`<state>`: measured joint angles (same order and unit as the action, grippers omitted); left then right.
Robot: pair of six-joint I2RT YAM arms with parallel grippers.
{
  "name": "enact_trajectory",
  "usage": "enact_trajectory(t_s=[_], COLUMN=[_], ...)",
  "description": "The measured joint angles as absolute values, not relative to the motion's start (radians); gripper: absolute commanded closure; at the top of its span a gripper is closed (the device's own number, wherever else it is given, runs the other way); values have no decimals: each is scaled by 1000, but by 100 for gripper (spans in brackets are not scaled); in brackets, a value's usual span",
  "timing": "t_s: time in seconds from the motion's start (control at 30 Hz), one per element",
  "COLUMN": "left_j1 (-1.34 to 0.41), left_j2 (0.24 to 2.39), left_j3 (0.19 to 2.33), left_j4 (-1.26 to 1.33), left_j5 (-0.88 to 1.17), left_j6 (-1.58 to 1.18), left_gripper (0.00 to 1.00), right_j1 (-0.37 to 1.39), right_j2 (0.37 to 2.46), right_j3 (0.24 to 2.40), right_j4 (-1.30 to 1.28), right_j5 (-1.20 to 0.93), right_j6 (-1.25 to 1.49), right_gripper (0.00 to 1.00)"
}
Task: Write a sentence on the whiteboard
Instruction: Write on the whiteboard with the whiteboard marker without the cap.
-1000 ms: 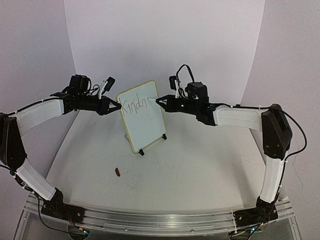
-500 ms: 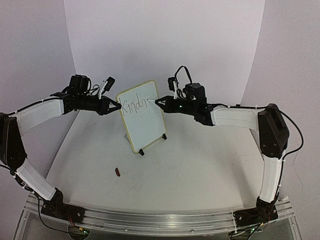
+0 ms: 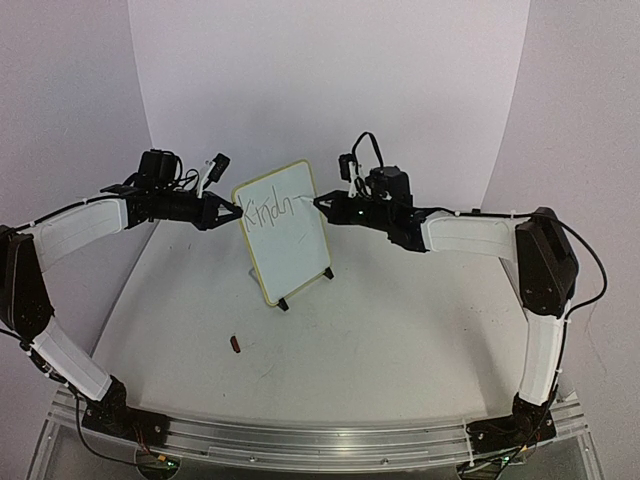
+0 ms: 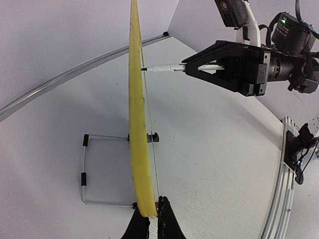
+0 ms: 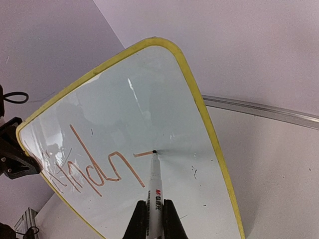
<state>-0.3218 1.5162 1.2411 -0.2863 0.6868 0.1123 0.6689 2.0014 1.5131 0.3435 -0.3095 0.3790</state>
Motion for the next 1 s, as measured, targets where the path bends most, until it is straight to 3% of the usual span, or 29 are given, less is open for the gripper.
enact_trajectory(t_s=[1.0], left_j1=[-322], left_j2=[1517], left_j3=[1242], left_j4=[-286], left_j5=[687], left_j6=[113], left_gripper=[100], right_j1=[669], right_j2=[2015], right_j3=[1554], right_j4=[374], right_j5=[-367], right_j6=[383], right_gripper=[100])
